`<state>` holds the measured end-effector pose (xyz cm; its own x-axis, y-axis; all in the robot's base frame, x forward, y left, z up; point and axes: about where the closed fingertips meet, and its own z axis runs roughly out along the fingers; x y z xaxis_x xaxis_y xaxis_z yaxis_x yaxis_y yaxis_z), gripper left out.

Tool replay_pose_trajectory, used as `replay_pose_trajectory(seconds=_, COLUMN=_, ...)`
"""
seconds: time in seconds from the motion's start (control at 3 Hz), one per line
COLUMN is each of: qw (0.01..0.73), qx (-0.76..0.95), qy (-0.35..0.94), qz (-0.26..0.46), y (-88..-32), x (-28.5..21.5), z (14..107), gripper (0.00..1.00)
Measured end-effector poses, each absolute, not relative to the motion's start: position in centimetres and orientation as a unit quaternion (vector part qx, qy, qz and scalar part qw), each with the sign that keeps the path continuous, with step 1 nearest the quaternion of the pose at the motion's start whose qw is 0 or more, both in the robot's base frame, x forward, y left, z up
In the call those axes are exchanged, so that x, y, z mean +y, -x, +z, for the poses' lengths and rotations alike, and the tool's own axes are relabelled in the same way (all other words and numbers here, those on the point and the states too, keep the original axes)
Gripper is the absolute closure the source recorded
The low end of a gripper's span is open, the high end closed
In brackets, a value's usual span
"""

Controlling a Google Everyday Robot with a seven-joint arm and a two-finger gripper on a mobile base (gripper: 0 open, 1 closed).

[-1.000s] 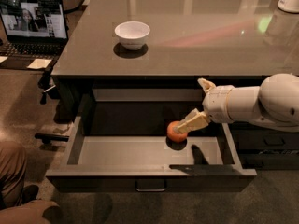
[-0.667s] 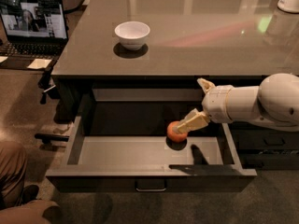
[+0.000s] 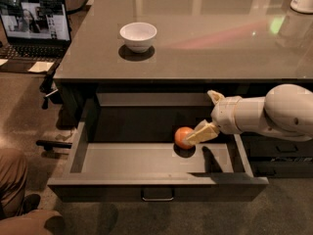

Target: Pick orange from top drawer and place on counter

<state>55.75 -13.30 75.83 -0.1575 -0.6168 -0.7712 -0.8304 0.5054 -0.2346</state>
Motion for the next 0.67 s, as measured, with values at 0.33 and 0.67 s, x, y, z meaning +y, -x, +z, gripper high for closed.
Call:
replay_pose_trajectory(seconds=0.33, qw=0.422, qx=0.758, qy=0.478, qz=0.134, y=-56.1, x=-13.7, z=73.3, gripper=0.0)
replay_pose_trajectory(seconds=0.67, qw=0.412, qx=0.764, qy=0.473, qz=0.153, y=-56.5, x=-13.8, z=70.7, gripper=0.0)
